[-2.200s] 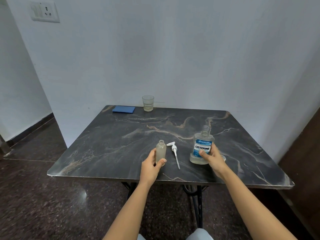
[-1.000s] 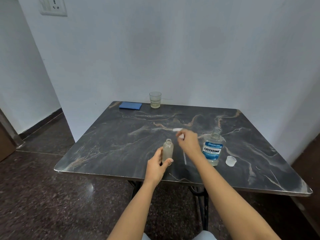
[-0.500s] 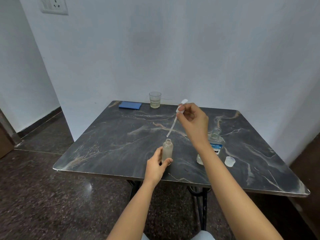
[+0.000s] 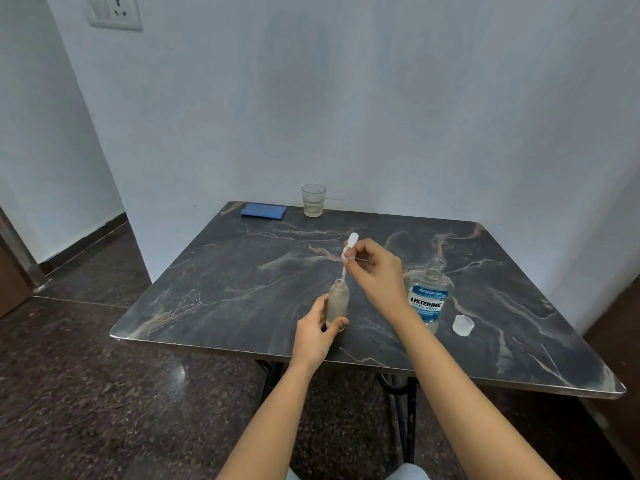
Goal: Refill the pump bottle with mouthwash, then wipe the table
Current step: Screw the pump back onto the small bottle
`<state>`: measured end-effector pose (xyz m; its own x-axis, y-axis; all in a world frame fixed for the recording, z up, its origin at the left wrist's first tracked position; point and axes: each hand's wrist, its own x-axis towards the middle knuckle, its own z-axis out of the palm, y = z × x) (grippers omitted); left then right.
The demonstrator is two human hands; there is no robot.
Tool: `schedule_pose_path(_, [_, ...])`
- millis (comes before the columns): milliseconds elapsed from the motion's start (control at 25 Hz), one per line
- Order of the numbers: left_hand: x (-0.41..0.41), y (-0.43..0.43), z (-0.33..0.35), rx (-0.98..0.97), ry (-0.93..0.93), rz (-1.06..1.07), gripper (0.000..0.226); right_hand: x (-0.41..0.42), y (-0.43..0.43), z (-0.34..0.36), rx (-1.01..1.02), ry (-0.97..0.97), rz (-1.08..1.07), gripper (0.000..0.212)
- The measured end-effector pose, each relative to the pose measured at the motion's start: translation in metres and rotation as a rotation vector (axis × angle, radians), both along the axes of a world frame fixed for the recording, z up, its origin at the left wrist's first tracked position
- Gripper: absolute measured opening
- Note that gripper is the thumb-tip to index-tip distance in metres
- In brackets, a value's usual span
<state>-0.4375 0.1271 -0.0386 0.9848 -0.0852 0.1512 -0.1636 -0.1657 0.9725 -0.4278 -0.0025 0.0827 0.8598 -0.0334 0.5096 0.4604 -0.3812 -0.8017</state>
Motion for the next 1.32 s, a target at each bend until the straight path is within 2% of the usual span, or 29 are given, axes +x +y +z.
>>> schedule_pose_path(280, [0.000, 0.000, -0.001, -0.001, -0.022, 0.004, 0.044, 0.001, -0.004, -0.018, 0.061, 0.090, 0.080, 0.008])
schedule_pose_path(480, [-0.001, -0.001, 0.001, -0.013, -0.017, 0.003, 0.043, 0.000, -0.006, -0.026, 0.095, 0.148, 0.150, 0.021])
schedule_pose_path(1080, [0.002, 0.000, -0.003, -0.011, -0.020, 0.003, 0.044, 0.001, -0.009, -0.042, 0.083, 0.190, 0.170, 0.039])
schedule_pose_path(1320, [0.002, -0.001, -0.003, -0.022, -0.020, -0.003, 0.047, 0.000, -0.010, -0.048, 0.153, 0.254, 0.202, 0.032])
